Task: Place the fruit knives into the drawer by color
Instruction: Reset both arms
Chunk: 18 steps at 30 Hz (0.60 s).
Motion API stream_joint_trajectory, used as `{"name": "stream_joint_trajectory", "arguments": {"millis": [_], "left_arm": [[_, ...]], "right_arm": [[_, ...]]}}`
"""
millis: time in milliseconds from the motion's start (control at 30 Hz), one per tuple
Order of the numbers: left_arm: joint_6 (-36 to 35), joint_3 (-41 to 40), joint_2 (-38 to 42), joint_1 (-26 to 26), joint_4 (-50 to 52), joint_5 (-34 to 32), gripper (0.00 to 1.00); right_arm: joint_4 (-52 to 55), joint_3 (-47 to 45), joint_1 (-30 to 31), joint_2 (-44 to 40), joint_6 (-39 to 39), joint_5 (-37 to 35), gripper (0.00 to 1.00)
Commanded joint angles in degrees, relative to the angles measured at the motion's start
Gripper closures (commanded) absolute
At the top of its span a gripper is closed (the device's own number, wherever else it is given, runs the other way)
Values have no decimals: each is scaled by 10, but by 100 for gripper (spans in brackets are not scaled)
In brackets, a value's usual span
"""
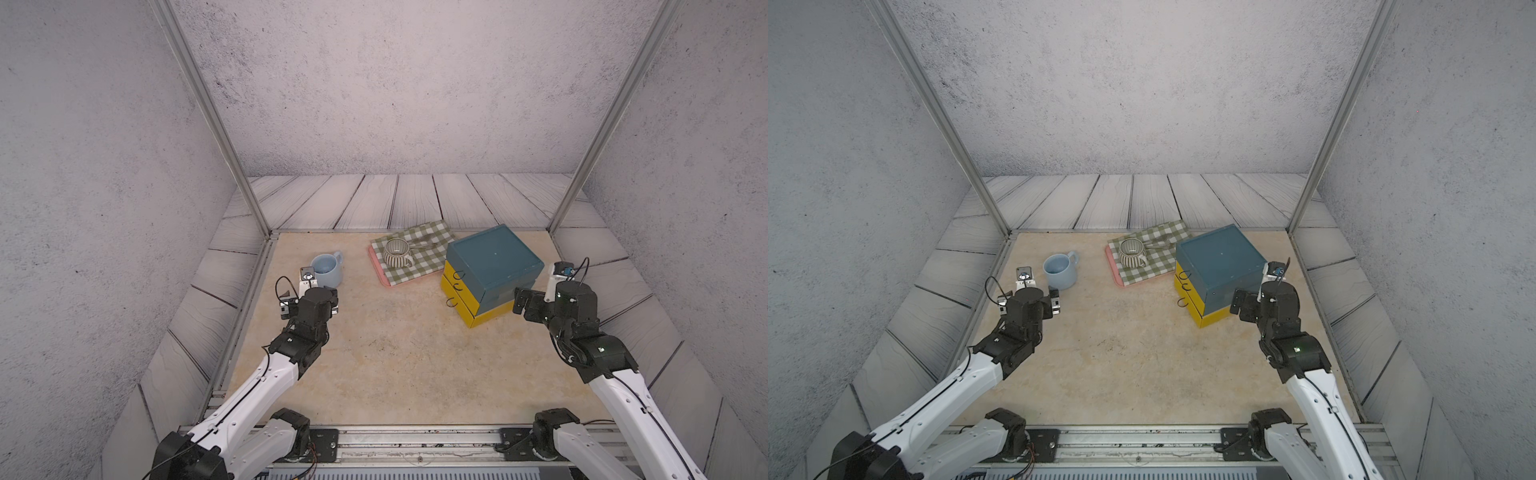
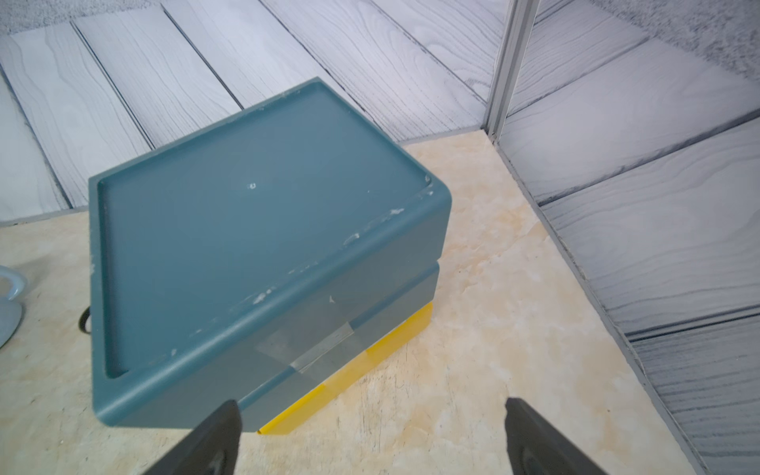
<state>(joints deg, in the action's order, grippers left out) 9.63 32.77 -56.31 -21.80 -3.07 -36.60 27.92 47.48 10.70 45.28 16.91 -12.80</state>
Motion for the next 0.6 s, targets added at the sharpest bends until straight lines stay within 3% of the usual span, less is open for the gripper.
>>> {"name": "stream_joint_trajectory", "arguments": {"millis": [0,167,300,567], "left_arm": [[-8,-30,-10,34,-107,-1,1],[-12,-59,-42,85,-138,12,1],[24,-87,-71,121,-187,30,1],[21,-98,-141,134,-250,69,1]], "right_arm": [[-16,-6,-1,15,-10,-24,1],[-53,-57,-1,22,-1,-63,1],[-125,-122,-1,-4,-13,-74,1],[-156,-191,-2,-44,-27,-106,1]]}}
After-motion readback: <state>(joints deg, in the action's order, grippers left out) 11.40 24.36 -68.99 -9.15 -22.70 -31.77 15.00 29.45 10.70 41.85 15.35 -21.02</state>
